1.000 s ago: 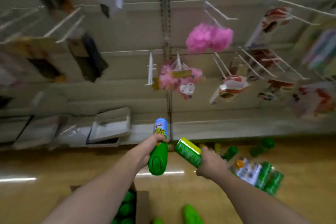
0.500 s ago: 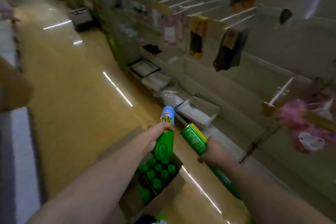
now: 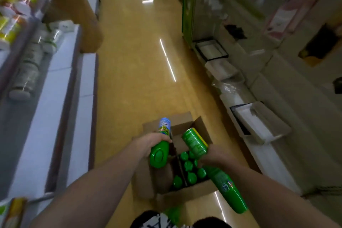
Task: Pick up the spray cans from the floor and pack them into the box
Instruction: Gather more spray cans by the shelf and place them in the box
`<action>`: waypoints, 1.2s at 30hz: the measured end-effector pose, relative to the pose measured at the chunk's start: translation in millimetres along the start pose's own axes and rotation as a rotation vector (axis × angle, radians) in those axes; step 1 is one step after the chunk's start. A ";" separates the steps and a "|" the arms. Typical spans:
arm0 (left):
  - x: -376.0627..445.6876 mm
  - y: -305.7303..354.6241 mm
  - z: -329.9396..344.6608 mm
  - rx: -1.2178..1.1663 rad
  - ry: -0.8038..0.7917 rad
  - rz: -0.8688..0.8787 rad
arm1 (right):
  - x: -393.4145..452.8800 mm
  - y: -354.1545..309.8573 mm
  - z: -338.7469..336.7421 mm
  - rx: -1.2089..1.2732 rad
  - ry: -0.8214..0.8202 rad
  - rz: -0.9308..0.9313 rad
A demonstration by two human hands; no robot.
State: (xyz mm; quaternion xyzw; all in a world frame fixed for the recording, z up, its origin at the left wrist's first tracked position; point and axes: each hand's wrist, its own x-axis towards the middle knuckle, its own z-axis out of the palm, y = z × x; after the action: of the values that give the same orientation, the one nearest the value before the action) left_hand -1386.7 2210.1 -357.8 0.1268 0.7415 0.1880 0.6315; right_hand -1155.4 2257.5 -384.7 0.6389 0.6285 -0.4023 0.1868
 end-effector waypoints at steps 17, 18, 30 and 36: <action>132.2 -107.3 -31.4 0.059 0.142 -0.315 | 144.0 -53.5 88.9 0.135 -0.540 0.209; 144.7 -113.5 -29.3 0.095 0.160 -0.312 | 156.5 -56.8 97.0 0.084 -0.538 0.183; 277.1 -213.7 18.5 0.348 0.276 -0.261 | 296.9 -76.7 196.0 -0.613 -0.554 -0.198; 317.2 -254.1 50.5 0.252 0.270 -0.206 | 336.6 -54.6 237.7 -0.612 -0.498 -0.225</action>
State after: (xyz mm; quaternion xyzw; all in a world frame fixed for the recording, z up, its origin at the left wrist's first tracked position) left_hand -1378.5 2123.1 -757.9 0.1020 0.8462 0.0435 0.5212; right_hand -1312.1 2308.0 -766.4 0.3640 0.7208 -0.3571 0.4696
